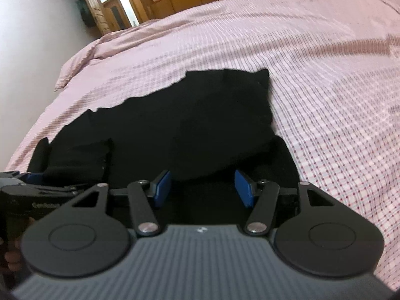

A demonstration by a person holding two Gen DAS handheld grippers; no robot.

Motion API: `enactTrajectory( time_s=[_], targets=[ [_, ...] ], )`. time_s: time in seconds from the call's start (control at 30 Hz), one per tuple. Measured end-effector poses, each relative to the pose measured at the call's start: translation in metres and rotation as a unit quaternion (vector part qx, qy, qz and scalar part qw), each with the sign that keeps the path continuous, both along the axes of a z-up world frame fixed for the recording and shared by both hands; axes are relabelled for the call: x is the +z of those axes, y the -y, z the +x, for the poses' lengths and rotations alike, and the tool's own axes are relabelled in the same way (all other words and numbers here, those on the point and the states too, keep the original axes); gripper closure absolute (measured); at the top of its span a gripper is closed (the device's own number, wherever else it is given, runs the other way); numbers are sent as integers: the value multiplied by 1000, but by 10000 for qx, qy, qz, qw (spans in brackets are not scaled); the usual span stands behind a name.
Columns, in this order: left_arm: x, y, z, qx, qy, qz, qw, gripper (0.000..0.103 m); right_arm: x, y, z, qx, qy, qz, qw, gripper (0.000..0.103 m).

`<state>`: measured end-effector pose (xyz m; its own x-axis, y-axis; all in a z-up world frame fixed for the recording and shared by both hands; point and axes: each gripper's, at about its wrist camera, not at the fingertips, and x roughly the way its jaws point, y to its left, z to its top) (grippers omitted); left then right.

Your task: Fold small clothes

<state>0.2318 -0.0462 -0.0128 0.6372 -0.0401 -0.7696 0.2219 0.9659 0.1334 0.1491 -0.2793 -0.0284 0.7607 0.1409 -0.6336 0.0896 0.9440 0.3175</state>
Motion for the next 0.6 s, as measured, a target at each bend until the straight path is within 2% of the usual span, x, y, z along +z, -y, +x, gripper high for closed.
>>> enactTrajectory(
  time_s=[0.6],
  targets=[
    [-4, 3, 6, 73, 113, -110, 9998, 0, -7, -1, -1, 65, 95, -1, 9999, 45]
  ],
)
